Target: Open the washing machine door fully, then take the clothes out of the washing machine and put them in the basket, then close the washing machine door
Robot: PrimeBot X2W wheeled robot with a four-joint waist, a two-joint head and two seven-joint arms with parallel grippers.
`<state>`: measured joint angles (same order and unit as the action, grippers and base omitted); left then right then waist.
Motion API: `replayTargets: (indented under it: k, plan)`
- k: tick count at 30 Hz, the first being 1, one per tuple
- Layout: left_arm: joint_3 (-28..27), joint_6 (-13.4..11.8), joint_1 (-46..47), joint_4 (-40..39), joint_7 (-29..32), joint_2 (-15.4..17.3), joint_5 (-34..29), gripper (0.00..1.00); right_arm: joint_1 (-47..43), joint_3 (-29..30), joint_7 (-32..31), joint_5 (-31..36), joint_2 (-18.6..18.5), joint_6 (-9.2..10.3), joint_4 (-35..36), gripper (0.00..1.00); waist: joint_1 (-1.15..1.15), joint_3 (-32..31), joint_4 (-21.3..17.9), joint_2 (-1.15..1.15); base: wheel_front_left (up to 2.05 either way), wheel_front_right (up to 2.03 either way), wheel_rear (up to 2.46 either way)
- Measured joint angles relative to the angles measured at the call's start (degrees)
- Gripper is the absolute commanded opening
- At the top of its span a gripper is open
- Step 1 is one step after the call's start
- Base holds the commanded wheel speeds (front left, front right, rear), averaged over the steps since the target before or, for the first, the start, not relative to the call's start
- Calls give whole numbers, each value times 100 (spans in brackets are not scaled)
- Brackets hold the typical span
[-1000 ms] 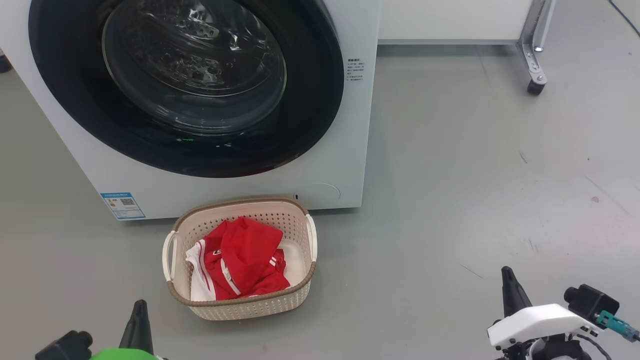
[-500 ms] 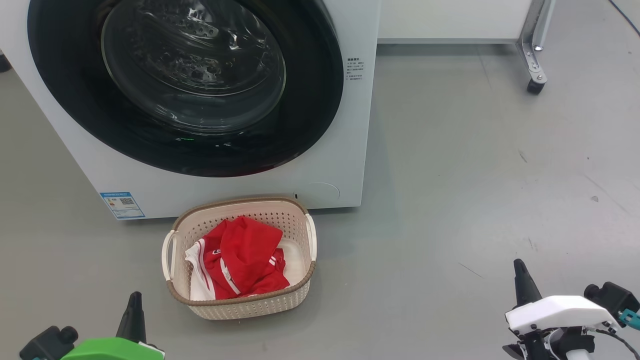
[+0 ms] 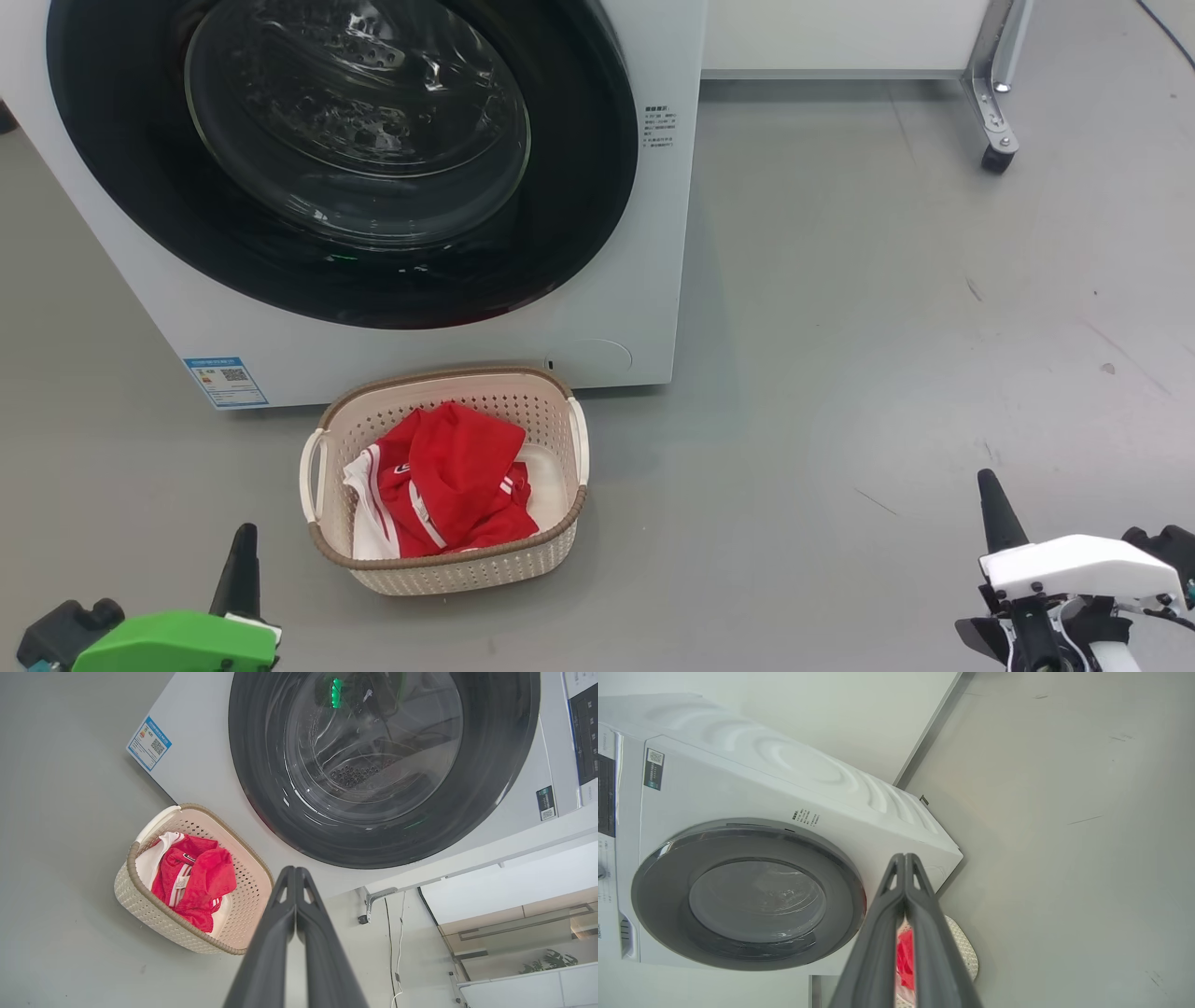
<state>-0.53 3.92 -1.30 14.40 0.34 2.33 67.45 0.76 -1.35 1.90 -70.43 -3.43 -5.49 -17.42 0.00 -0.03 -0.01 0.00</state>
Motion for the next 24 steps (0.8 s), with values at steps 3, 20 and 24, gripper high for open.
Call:
replayTargets:
  k: [3, 20, 24]
  plan:
    - [-49, 43, 50, 4, 67, 0, 258, 0, 3, 60, -46, -216, -8, -11, 11, 0, 0, 2, 0, 0, 0, 0, 0]
    - [-258, 197, 277, 68, 370, -5, 1460, 0, 123, 348, -337, -1466, -30, -93, 74, 0, 0, 12, 1, 0, 0, 0, 0]
    - [-304, 223, 304, 100, 427, -8, 1780, 0, 143, 426, -414, -1777, -37, -94, 94, 0, 0, 15, 2, 0, 0, 0, 0]
